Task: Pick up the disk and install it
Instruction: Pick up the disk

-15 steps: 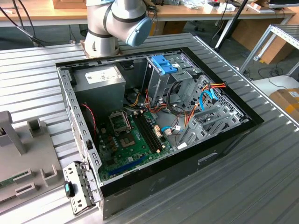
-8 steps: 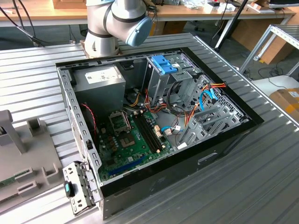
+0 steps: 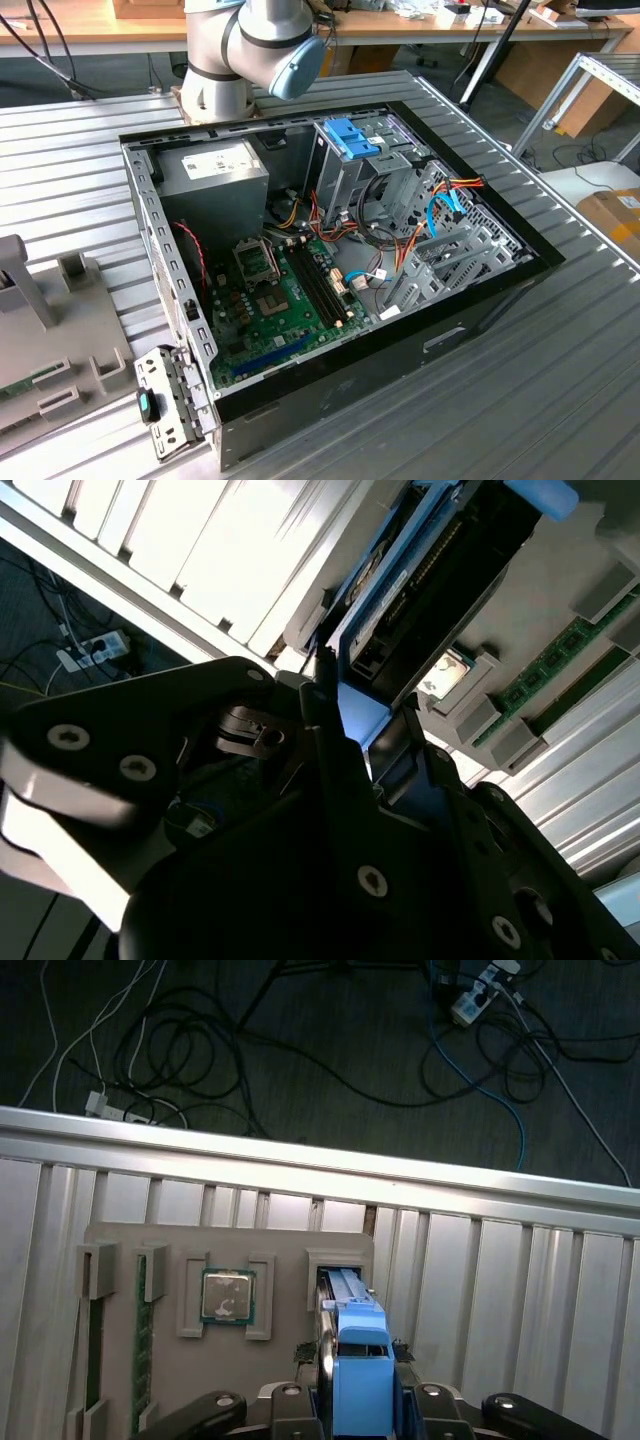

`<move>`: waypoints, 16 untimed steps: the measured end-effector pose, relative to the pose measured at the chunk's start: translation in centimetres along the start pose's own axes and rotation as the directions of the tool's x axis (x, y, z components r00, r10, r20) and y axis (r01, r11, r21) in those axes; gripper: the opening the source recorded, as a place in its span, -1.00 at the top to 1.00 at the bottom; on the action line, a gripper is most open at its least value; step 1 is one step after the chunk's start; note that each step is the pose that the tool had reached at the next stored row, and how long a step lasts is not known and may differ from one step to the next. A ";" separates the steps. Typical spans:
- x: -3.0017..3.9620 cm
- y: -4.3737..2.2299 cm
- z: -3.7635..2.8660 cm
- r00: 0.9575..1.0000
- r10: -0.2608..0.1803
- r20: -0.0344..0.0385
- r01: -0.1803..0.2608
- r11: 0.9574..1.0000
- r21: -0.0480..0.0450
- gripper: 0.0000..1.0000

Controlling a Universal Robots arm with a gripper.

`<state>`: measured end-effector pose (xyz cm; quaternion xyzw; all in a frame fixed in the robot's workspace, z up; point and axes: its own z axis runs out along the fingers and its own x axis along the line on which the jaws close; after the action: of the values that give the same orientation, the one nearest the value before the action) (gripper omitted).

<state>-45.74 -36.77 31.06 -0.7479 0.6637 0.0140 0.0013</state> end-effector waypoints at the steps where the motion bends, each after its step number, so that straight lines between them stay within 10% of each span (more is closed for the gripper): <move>1: 0.00 0.00 0.01 1.000 0.024 0.000 -0.024 1.000 0.001 0.25; 7: 0.00 0.00 0.02 0.993 0.118 0.002 -0.118 0.993 0.003 0.25; 16: -0.01 0.01 -0.32 0.993 0.118 0.008 -0.118 0.993 0.003 0.25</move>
<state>-45.74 -36.77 31.38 -0.7071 0.7069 0.0159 0.0043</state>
